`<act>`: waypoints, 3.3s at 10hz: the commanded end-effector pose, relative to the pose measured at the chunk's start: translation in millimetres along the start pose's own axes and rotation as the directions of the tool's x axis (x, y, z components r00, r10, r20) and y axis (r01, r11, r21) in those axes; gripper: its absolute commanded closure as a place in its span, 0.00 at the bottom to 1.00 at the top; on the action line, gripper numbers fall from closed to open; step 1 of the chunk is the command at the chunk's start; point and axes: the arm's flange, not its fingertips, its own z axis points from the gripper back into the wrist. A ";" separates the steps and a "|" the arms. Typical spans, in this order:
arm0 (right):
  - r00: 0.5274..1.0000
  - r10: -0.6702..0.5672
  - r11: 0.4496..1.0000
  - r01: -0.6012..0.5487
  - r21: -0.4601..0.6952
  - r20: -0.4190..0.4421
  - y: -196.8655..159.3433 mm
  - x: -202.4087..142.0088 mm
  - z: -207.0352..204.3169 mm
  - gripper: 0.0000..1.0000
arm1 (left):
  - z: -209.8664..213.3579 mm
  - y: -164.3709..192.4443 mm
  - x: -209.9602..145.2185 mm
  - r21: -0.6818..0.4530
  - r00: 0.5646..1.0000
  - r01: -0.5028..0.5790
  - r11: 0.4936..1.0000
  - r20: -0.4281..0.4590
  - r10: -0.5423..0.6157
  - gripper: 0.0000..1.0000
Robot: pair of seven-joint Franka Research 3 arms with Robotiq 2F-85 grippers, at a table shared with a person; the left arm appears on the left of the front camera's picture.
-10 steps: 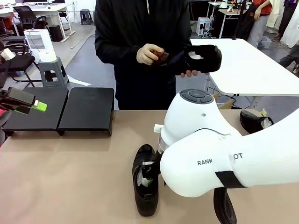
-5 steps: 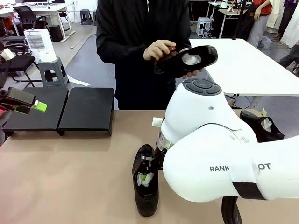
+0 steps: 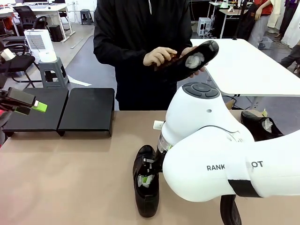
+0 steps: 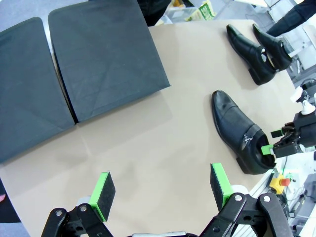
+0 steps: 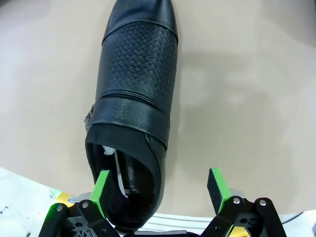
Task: Organize the shoes by placing them on the stand.
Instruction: Place the Shoe from the middle of the table onto the Shoes Stand.
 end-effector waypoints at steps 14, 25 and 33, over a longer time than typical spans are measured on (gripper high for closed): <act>0.929 0.068 0.998 -0.060 -0.033 0.365 -134.7 34.0 151.9 0.00 | 0.1 1.5 -0.4 -0.023 1.000 0.010 1.000 0.013 -0.009 0.00; 0.964 -0.067 0.991 0.094 -0.093 0.257 -423.5 120.1 200.6 0.00 | 0.1 1.5 -0.4 -0.023 1.000 0.010 1.000 0.013 -0.009 0.00; 0.964 -0.067 0.991 0.094 -0.093 0.257 -423.5 120.1 200.6 0.00 | -30.0 -104.4 -11.1 -0.089 0.997 -0.062 0.994 -0.040 0.059 0.00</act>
